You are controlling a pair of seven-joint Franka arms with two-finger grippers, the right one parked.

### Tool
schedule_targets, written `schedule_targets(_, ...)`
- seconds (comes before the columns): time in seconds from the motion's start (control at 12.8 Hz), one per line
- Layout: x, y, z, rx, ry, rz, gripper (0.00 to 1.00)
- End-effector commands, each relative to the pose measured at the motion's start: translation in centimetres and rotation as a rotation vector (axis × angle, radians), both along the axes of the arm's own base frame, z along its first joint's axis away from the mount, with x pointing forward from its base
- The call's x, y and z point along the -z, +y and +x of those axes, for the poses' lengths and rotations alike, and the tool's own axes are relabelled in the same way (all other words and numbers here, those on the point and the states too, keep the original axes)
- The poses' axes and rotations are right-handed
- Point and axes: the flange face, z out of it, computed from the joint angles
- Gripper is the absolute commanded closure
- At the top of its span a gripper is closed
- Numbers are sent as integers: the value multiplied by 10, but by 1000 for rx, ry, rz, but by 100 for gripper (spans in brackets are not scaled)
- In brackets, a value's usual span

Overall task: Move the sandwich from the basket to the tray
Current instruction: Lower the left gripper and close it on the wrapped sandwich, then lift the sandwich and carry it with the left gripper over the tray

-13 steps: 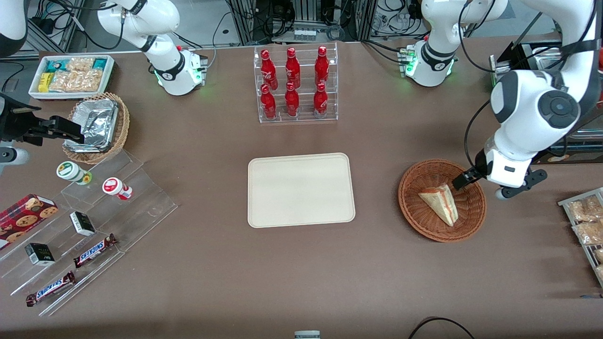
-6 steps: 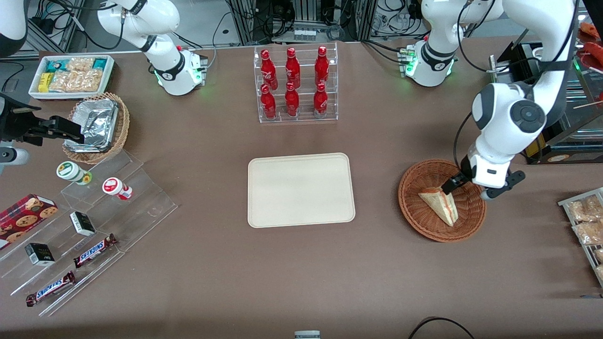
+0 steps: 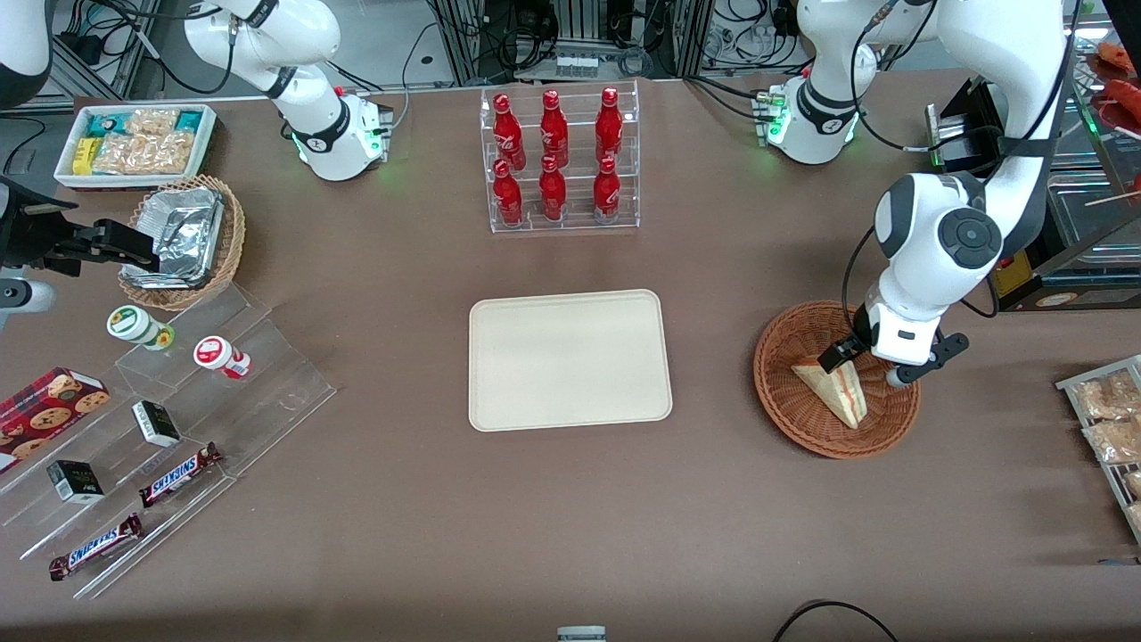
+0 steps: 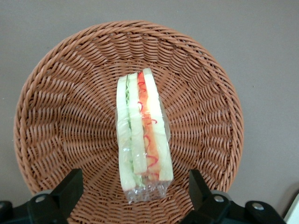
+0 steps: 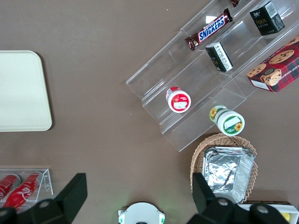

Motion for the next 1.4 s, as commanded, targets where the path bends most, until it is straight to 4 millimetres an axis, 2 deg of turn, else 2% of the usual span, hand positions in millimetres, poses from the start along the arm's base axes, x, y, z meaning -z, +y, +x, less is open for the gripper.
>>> schedule_targets(0.0,15,-3,4,-24,-20,-6,0)
schedule_targets(0.31,35,-6,5,-20,-18,-8,0)
schedule_targets(0.39,39,-9,5,-14,-14,-7,3)
schedule_targets(0.47,42,-10,4,-11,-8,-6,27)
schedule_targets(0.55,47,-10,4,-10,0,-4,55)
schedule_targets(0.7,48,-11,4,2,2,-1,96)
schedule_targets(0.78,48,-11,3,20,3,5,100)
schedule_targets(0.94,38,-11,7,23,-12,4,100)
schedule_targets(1.25,-11,-15,23,50,-24,10,100)
schedule_targets(1.33,-32,-32,28,78,-10,16,100)
